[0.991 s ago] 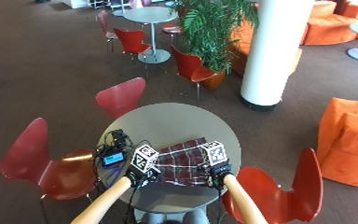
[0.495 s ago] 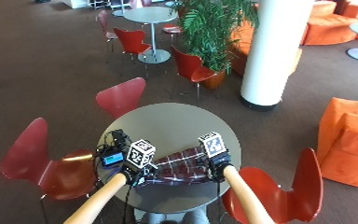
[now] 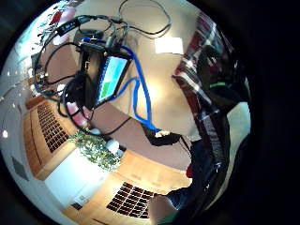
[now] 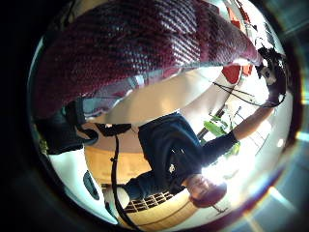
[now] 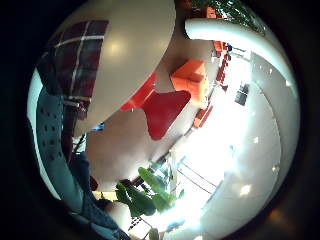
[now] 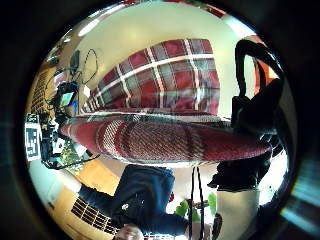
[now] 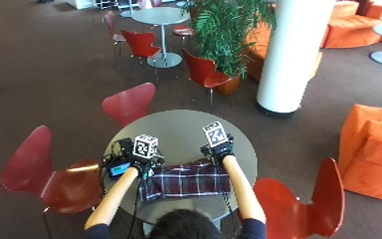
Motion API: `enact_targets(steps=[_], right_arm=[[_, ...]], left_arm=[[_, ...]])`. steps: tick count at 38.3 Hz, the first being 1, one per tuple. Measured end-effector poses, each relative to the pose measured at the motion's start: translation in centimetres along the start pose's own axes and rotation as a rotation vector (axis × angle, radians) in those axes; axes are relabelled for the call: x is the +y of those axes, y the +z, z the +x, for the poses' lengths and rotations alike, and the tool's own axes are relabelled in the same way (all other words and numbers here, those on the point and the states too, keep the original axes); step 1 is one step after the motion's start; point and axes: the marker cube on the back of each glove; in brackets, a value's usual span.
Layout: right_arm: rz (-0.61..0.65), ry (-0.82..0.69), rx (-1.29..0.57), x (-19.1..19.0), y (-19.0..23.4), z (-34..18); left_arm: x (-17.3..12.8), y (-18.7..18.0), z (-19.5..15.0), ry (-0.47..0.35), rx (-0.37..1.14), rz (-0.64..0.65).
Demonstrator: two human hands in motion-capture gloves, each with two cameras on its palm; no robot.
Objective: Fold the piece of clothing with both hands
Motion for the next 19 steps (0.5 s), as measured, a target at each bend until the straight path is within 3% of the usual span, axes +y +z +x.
enact_targets(steps=[4, 9, 13, 19], right_arm=[[0.057, 0.030, -0.010, -2.0, -0.2, -0.3], [-0.161, -0.011, -0.043, -3.7, 1.3, -1.2], [-0.041, -0.053, -0.061, -6.2, 2.0, -2.0], [0.108, 0.013, -0.068, -7.7, 2.2, -2.9]], left_arm=[[-1.8, 0.4, -0.4, -0.033, 0.024, 0.019], [-4.3, 1.9, -0.8, -0.049, 0.054, 0.016], [-5.4, 3.3, -0.9, -0.066, 0.050, 0.022], [-6.3, 4.6, -1.5, -0.058, 0.056, 0.138]])
